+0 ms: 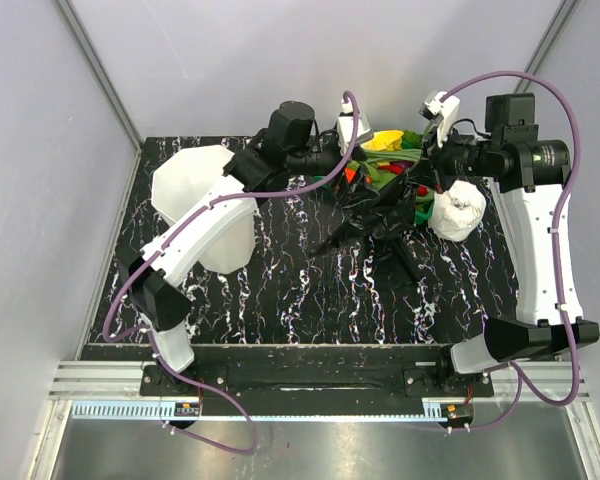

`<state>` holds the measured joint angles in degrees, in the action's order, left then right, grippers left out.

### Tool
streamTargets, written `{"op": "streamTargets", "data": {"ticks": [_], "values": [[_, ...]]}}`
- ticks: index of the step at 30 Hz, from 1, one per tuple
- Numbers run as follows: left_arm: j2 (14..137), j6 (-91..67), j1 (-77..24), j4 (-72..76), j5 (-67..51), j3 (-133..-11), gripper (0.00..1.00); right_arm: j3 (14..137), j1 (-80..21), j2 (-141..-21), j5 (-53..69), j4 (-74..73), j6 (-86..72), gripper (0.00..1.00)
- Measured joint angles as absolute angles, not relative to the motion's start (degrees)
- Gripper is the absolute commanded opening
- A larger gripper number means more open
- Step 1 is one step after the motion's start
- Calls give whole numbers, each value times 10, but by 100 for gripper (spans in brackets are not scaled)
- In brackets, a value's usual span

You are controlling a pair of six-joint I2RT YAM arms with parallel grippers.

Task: Put the trash bags into the trash bin
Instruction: Unfold the trash bag at the center of the board.

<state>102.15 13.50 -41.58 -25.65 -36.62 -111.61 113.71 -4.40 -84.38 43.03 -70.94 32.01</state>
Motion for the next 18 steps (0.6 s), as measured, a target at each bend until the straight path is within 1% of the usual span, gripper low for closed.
{"op": "streamTargets", "data": {"ticks": [12,18], "values": [[1034,107,-461,-232,-359,-1109,99,1115,-44,-817,430,-682,299,0],[1058,105,-472,-226,-326,-1110,99,1103,-44,-804,432,-672,295,0]]}}
